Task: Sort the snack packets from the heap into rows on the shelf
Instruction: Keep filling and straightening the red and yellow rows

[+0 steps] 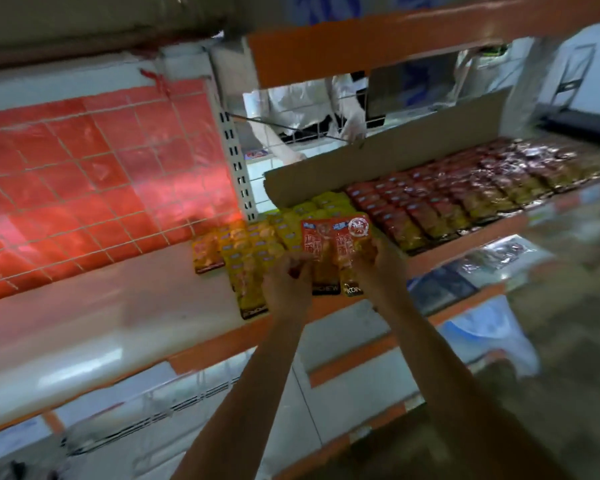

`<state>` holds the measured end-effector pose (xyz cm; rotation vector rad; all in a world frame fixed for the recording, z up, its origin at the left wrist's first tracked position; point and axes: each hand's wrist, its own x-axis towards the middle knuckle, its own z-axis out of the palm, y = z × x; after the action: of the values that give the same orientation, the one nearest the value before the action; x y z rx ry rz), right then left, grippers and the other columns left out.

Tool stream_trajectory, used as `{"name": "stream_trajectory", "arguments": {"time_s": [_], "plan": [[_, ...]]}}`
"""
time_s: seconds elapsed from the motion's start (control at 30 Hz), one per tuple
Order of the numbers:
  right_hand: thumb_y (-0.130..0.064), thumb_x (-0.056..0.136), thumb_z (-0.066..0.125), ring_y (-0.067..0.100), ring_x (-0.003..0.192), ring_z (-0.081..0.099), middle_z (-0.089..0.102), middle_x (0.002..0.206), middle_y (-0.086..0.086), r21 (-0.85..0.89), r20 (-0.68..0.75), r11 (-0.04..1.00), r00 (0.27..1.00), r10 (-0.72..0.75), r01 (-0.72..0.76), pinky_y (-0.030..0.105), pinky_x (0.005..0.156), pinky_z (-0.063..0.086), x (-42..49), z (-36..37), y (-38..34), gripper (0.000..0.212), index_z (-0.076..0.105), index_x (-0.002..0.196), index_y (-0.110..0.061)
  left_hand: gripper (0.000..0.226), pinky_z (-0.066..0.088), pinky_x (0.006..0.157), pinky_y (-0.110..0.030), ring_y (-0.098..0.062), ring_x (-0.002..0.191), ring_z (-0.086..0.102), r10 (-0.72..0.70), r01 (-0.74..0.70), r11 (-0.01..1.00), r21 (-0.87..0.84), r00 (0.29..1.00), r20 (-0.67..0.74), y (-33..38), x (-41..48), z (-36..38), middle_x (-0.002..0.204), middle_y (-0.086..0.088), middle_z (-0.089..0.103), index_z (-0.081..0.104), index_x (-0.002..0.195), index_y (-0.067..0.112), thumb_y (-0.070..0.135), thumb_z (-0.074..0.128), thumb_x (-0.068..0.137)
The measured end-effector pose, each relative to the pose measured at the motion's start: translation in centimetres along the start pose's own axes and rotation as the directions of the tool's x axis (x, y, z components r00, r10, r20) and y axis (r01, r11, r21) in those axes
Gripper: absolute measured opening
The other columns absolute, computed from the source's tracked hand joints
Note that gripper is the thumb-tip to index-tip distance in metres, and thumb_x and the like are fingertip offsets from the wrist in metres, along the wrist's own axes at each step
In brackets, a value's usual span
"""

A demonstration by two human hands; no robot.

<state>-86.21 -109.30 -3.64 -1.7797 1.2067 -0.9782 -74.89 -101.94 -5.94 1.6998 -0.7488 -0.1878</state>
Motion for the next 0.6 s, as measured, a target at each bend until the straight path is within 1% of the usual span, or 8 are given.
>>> {"name": "stream_trajectory", "arguments": {"time_s": [0.13, 0.2, 0.27, 0.3, 0.37, 0.43, 0.47, 0.6], "plan": [[-0.011, 0.092, 0.051, 0.014, 0.064, 0.046, 0.052, 0.077, 0.000, -0.054, -0.101, 0.999, 0.995, 0.001, -0.007, 0.027, 0.063, 0.030, 1.9, -5.8, 3.1, 0.015, 0.061, 0.102, -0.007, 0.040, 0.042, 0.065, 0.001, 0.013, 0.076, 0.058, 0.001, 0.003, 0.999, -0.036, 0.994, 0.112, 2.0, -2.1, 5.8, 0.087, 0.016, 0.067, 0.075, 0.091, 0.027, -0.007, 0.055, 0.083], [-0.012, 0.093, 0.049, 0.009, 0.059, 0.043, 0.049, 0.070, -0.002, -0.057, -0.119, 0.998, 0.993, 0.018, -0.025, 0.025, 0.055, 0.031, 2.8, -8.0, 4.5, 0.009, 0.059, 0.094, -0.011, 0.042, 0.048, 0.072, -0.006, 0.006, 0.083, 0.061, -0.015, 0.023, 0.999, -0.042, 0.982, 0.188, 2.9, -2.4, 8.1, 0.093, 0.013, 0.069, 0.076, 0.096, 0.024, -0.008, 0.052, 0.083], [-0.013, 0.095, 0.048, 0.000, 0.057, 0.042, 0.049, 0.069, -0.005, -0.081, -0.123, 0.996, 0.992, 0.033, -0.043, 0.014, 0.048, 0.030, 3.9, -9.8, 5.7, 0.009, 0.055, 0.090, -0.016, 0.046, 0.052, 0.076, -0.016, -0.001, 0.089, 0.064, -0.029, 0.040, 0.998, -0.038, 0.966, 0.258, 3.6, -2.2, 10.2, 0.096, 0.012, 0.071, 0.076, 0.095, 0.028, -0.010, 0.053, 0.082], [-0.013, 0.095, 0.047, 0.001, 0.060, 0.044, 0.051, 0.073, -0.003, -0.072, -0.117, 0.996, 0.992, 0.046, -0.055, 0.014, 0.050, 0.032, 4.6, -10.5, 6.2, 0.009, 0.054, 0.091, -0.016, 0.050, 0.053, 0.076, -0.018, -0.001, 0.089, 0.065, -0.026, 0.034, 0.999, -0.024, 0.961, 0.277, 3.9, -2.0, 11.4, 0.096, 0.013, 0.071, 0.075, 0.091, 0.033, -0.011, 0.053, 0.081], [-0.015, 0.096, 0.047, 0.013, 0.074, 0.053, 0.055, 0.087, 0.000, -0.035, -0.111, 0.996, 0.991, 0.078, -0.083, 0.022, 0.064, 0.037, 6.1, -11.8, 7.0, 0.014, 0.056, 0.105, -0.013, 0.054, 0.055, 0.074, -0.024, -0.005, 0.086, 0.066, -0.042, 0.049, 0.999, -0.013, 0.952, 0.302, 4.4, -1.3, 13.7, 0.093, 0.015, 0.072, 0.072, 0.082, 0.039, -0.011, 0.053, 0.080], [-0.019, 0.096, 0.047, 0.017, 0.089, 0.052, 0.056, 0.099, 0.001, -0.027, -0.118, 0.994, 0.988, 0.101, -0.105, 0.026, 0.076, 0.036, 8.3, -13.1, 8.1, 0.027, 0.053, 0.121, -0.013, 0.046, 0.055, 0.072, -0.025, -0.006, 0.085, 0.066, -0.066, 0.077, 0.997, -0.020, 0.945, 0.320, 5.1, -0.3, 16.6, 0.095, 0.013, 0.073, 0.074, 0.085, 0.037, -0.005, 0.056, 0.081], [-0.020, 0.096, 0.047, 0.018, 0.090, 0.052, 0.057, 0.102, 0.001, -0.027, -0.115, 0.994, 0.988, 0.104, -0.108, 0.027, 0.077, 0.036, 8.8, -13.2, 8.4, 0.029, 0.052, 0.124, -0.014, 0.039, 0.055, 0.074, -0.023, -0.005, 0.086, 0.066, -0.072, 0.078, 0.997, -0.006, 0.946, 0.316, 5.3, -0.1, 17.3, 0.096, 0.012, 0.073, 0.075, 0.090, 0.034, -0.001, 0.058, 0.082], [-0.018, 0.094, 0.049, 0.017, 0.077, 0.055, 0.061, 0.097, 0.006, -0.019, -0.163, 0.995, 0.982, 0.091, -0.095, 0.025, 0.063, 0.036, 13.6, -15.4, 10.4, 0.025, 0.055, 0.118, -0.014, 0.027, 0.049, 0.074, -0.011, 0.002, 0.086, 0.063, -0.011, 0.004, 1.000, 0.022, 0.941, 0.337, 6.5, 1.9, 22.1, 0.098, 0.014, 0.071, 0.075, 0.100, 0.029, 0.011, 0.063, 0.084]]}}
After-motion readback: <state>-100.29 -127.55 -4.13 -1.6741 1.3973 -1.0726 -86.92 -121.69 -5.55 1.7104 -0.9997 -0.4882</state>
